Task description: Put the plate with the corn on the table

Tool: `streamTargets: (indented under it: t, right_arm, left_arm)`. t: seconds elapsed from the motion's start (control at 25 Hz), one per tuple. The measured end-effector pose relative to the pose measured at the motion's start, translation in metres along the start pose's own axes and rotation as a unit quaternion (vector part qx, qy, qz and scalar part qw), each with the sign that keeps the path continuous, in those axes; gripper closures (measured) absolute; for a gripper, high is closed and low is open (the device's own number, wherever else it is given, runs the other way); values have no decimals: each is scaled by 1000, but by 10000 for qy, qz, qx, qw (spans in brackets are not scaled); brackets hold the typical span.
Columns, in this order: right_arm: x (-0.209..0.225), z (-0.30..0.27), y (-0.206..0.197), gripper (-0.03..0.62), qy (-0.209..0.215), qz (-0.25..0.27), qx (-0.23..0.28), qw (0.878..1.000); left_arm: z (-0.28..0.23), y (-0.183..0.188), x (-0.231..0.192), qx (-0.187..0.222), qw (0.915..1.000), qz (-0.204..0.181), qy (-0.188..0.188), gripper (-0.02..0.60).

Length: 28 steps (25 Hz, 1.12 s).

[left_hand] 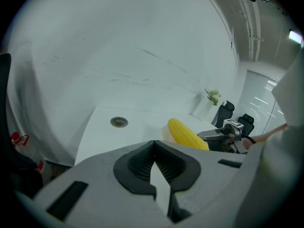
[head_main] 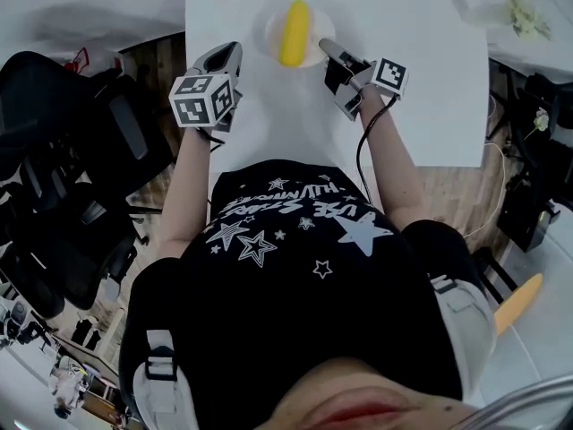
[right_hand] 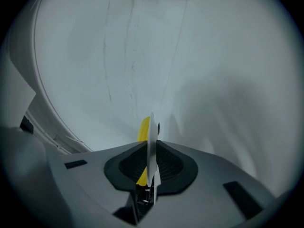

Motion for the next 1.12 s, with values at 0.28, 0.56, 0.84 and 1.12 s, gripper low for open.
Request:
streamTargets:
  t: [0.28, 0.56, 0.84, 1.12]
  right_arm:
    - [18, -10, 10, 553, -114, 60, -195, 9997]
    - [24, -21, 17, 556, -177, -130, -272, 9994]
    - [26, -30, 17, 554, -487, -239, -317, 9980]
    - [28, -27, 19, 569, -1035, -125, -263, 9942]
  left_arm:
    - [-23, -2, -3, -137, 9998, 97, 56, 575]
    - [-34, -5, -5, -270, 9996, 70, 38, 575]
    - [-37, -6, -12, -298, 9994, 143, 30, 575]
    - [-41, -8, -12, -283, 9993, 231, 13, 575]
Point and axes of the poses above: the fingertips, and each gripper's own axes: z backward along the fingers, x to its right, y out of its top, the point moved 3 cm from there along z, backward along the fingers, and after that the axes turned 3 degrees about y, right-handed, at the moved point
